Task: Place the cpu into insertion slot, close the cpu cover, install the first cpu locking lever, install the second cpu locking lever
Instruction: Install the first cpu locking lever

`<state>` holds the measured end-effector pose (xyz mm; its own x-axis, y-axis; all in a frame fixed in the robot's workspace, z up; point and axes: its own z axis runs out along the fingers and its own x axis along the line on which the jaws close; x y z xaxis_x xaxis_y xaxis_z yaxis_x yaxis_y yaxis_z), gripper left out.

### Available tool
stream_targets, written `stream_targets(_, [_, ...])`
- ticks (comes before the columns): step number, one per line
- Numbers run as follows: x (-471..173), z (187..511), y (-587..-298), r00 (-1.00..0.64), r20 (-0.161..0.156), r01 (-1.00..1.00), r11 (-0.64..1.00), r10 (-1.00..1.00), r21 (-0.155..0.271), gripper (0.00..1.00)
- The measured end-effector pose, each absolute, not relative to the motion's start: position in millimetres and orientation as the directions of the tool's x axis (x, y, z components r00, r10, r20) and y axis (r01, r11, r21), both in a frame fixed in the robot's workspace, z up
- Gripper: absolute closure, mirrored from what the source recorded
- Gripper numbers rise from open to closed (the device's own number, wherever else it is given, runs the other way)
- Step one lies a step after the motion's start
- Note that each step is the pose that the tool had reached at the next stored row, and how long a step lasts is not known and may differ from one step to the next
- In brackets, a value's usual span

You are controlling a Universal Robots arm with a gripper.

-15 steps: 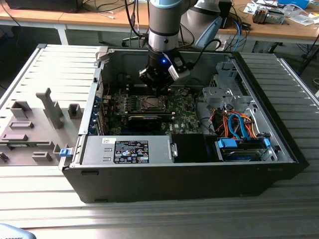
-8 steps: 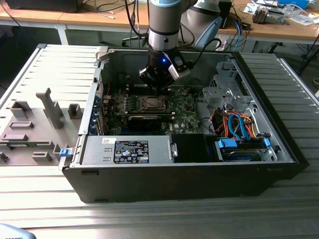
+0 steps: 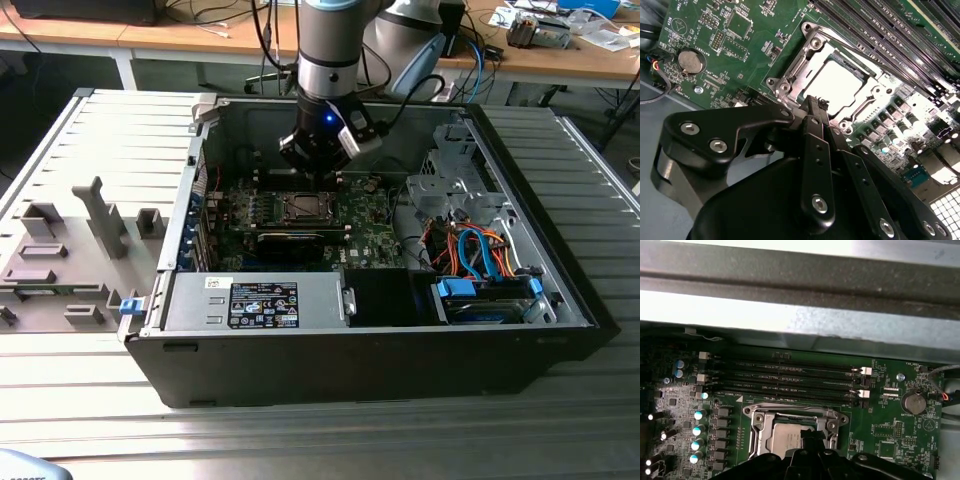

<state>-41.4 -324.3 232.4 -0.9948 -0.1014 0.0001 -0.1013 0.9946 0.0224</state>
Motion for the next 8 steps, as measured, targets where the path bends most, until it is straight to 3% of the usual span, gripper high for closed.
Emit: stream_targets(8, [-41.4,234.3,-324.3,-0.995,0.000,-0.101,0.995,-0.101,0.022,0.89])
